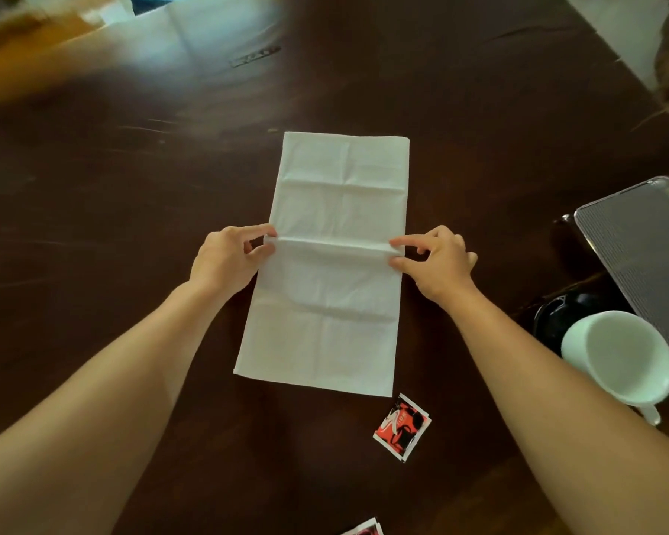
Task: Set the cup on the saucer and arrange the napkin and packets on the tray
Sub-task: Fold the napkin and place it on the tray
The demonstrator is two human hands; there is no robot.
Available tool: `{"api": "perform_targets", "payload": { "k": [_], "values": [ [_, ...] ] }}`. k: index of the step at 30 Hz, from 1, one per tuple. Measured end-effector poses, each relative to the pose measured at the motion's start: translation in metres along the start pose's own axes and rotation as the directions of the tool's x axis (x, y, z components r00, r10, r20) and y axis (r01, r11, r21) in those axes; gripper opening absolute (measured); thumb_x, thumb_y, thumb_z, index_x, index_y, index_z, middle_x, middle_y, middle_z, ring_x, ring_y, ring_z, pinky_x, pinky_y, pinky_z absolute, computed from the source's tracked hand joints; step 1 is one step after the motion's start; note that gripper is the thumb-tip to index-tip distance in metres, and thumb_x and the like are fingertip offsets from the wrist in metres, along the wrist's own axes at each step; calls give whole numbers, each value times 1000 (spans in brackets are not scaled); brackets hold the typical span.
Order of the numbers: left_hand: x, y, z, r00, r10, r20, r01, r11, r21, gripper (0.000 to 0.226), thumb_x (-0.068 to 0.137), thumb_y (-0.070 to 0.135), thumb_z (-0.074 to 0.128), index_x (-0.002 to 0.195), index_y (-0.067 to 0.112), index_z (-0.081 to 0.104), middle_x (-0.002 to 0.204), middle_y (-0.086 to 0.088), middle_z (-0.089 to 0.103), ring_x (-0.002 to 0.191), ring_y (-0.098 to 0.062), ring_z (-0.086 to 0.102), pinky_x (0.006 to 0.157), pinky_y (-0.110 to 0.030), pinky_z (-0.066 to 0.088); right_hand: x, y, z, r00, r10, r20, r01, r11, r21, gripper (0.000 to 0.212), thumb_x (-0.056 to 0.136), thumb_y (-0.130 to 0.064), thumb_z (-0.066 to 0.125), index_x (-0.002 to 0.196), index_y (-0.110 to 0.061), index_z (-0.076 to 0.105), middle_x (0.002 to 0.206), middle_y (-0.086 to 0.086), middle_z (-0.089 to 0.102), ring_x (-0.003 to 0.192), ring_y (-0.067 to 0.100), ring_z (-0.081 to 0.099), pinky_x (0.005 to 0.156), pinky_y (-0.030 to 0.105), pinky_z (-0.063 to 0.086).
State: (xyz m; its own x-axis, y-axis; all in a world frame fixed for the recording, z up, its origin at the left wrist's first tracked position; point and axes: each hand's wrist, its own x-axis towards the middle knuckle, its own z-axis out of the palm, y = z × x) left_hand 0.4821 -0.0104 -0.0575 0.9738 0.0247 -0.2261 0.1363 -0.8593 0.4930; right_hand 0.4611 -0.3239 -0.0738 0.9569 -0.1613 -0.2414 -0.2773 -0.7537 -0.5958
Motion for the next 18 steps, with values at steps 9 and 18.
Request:
{"api": "perform_targets", "payload": {
  "k": [9,18],
  "values": [
    [7,10,-6,998,-48,26,47,997,63,27,95,40,64,120,33,72,84,-3,72,65,-22,65,55,-30,45,-6,-7,0,998,-24,-59,22,999,-24,14,86,-44,74,99,-41,77,88,-14,48,96,14,43,86,37,27],
    [-17,69,-62,981,187,-43,-163,930,329,20,100,25,56,107,11,70,107,-5,54,88,-27,60,70,-42,50,-25,-55,-57,983,-140,-121,108,965,-240,16,94,-24,67,102,-20,80,96,-1,68,94,22,60,85,41,39]
  ]
}}
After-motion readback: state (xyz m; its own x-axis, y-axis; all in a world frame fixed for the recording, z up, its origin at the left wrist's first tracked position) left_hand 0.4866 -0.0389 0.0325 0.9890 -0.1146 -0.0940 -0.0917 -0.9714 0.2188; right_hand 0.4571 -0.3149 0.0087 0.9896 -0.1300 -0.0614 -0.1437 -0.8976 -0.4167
